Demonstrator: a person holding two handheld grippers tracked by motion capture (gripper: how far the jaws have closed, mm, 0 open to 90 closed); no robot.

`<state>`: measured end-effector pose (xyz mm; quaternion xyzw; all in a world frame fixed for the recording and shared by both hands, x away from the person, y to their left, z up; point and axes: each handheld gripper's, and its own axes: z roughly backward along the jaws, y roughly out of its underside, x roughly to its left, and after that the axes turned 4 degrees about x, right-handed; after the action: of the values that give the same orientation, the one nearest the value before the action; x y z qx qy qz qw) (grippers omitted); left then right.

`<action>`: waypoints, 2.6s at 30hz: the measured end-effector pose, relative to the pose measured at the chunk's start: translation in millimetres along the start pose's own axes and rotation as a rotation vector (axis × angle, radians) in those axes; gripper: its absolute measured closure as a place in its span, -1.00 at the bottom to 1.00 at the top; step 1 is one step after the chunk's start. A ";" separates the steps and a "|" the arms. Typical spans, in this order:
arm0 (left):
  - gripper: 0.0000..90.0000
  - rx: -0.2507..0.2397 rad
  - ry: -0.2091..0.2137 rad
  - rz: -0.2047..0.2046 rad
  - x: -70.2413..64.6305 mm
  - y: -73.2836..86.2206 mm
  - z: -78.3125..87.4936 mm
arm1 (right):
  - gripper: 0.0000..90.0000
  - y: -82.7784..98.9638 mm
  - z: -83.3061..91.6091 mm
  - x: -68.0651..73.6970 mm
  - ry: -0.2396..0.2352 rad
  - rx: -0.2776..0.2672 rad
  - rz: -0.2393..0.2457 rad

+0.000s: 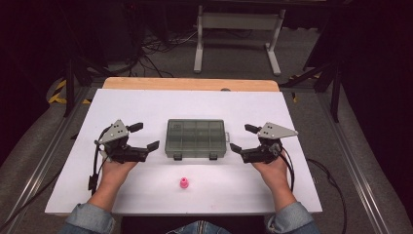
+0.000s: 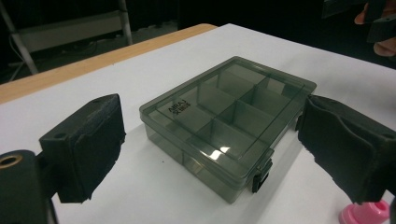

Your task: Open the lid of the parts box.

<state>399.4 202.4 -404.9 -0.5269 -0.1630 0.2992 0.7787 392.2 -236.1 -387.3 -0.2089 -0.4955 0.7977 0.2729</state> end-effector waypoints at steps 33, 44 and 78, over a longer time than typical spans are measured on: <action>-0.66 0.123 0.066 0.001 9.0 23.8 -33.2 | -0.58 19.4 -34.0 6.3 -0.040 0.196 -0.023; -0.62 0.201 0.087 -0.005 7.5 28.5 -41.4 | -0.51 25.5 -39.5 5.5 -0.071 0.244 -0.030; 0.11 0.322 0.162 -0.054 1.9 36.4 -47.1 | 0.14 32.4 -46.7 9.6 -0.109 0.336 -0.014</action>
<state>417.0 179.2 -456.9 -0.4133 -0.0637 0.2570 0.8712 405.7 -210.0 -436.8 -0.1134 -0.3708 0.8774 0.2824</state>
